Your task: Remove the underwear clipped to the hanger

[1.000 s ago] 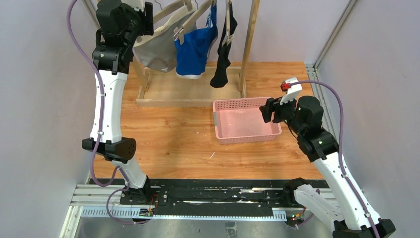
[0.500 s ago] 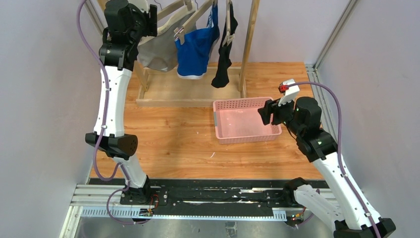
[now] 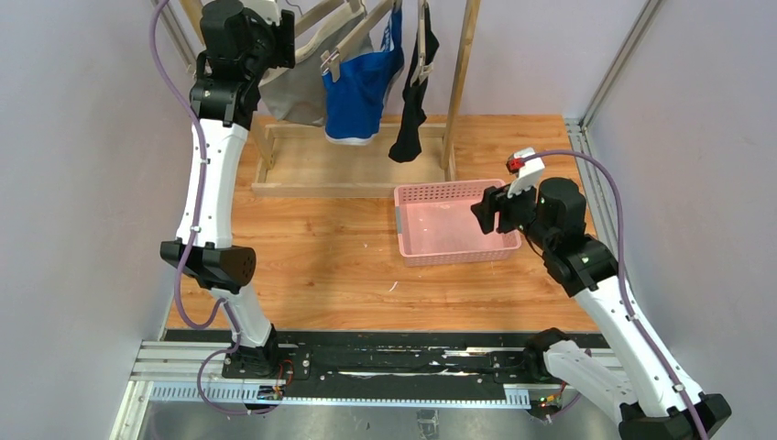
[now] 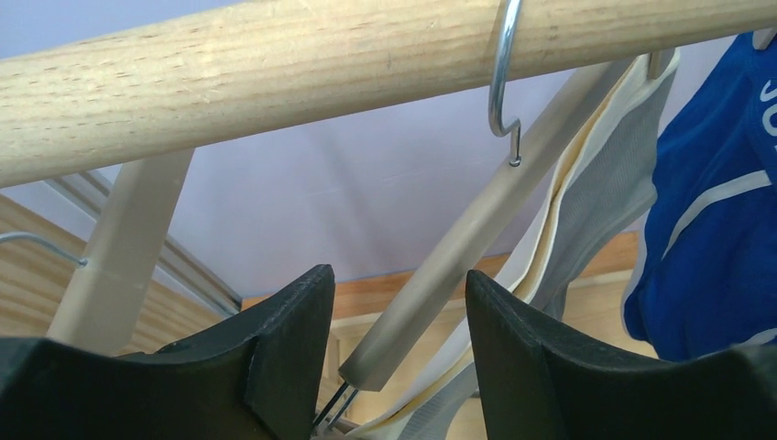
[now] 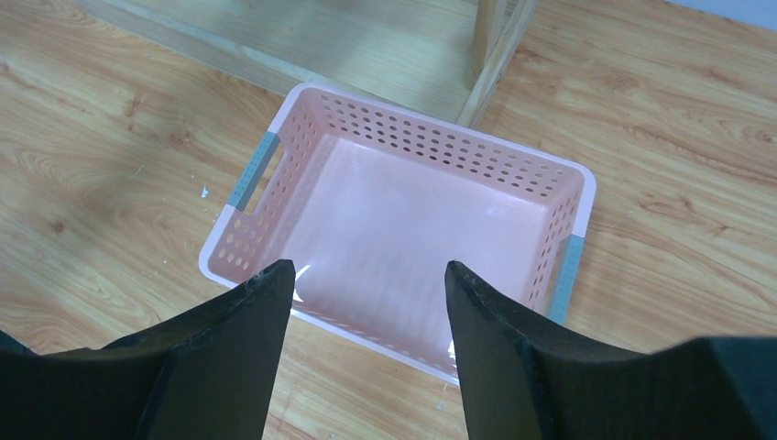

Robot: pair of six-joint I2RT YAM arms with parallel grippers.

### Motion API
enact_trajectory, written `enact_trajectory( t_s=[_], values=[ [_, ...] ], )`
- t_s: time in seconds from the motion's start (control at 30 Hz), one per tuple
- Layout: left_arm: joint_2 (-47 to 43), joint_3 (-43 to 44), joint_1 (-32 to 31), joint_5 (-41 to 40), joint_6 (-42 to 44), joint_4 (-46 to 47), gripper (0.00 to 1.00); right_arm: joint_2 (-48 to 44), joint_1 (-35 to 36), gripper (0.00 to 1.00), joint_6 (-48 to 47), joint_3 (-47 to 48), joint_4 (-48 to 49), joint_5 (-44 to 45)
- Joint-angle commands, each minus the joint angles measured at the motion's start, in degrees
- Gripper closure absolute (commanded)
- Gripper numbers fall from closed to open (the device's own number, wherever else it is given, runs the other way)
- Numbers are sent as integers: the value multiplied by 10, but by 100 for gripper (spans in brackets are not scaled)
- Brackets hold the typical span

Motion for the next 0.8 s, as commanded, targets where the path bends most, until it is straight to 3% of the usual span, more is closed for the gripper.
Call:
enact_trajectory(
  t_s=[0.0, 0.37, 0.77],
  values=[
    [-7, -7, 5, 23, -16, 38, 38, 5, 22, 37, 10, -10, 10, -14],
    [-11, -21, 5, 39, -36, 72, 45, 30, 72, 39, 9, -8, 14, 9],
    [-10, -27, 5, 60, -40, 62, 70, 37, 93, 39, 13, -9, 21, 21]
  ],
)
